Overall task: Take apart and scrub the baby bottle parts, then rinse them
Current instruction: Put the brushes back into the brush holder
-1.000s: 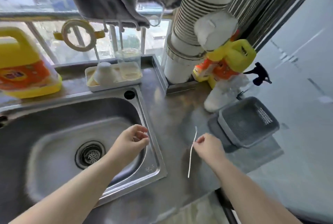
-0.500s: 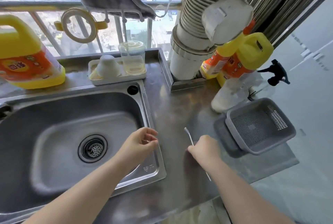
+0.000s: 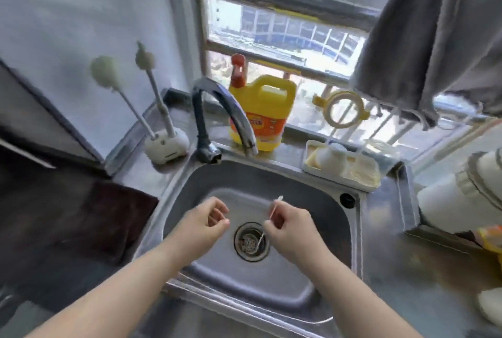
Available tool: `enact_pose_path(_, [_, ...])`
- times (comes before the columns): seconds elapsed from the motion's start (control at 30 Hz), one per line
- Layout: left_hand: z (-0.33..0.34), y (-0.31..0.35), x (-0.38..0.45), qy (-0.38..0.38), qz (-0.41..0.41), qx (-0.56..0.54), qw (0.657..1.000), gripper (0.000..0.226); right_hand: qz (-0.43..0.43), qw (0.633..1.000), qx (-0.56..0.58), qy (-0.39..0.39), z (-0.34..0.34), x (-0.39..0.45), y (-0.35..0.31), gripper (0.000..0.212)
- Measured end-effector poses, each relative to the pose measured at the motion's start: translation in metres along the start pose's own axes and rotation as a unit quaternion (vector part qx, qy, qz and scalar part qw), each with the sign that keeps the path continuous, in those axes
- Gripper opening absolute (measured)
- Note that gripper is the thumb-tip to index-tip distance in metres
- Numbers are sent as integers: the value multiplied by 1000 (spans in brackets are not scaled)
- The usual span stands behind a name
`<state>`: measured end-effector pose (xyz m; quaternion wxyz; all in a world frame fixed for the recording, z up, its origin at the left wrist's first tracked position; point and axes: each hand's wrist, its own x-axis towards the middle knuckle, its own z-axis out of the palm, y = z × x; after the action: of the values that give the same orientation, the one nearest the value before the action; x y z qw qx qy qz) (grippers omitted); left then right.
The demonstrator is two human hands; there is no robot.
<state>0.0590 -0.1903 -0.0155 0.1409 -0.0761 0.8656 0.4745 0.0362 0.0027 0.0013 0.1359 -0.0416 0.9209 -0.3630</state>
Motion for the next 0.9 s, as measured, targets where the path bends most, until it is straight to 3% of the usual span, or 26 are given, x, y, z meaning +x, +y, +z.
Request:
enact_pose_path(0.17, [-83,-46,-4,92,-50,-16,994,13,-74,995,66,21,59,58,-92,11])
enact_pose_path(0.37, [-145,-72,8,140,-48,-11,989,9,-77,989,127,12,102,125,-164,4])
enact_pose_path(0.7, [-190,-88,43,148,-33,-29,988,11,-105,986,90,93,122,165,-203,3])
enact_pose_path(0.9, [-190,-94,50,131,-39,-44,990,11,-135,986,28,92,124,168,-204,4])
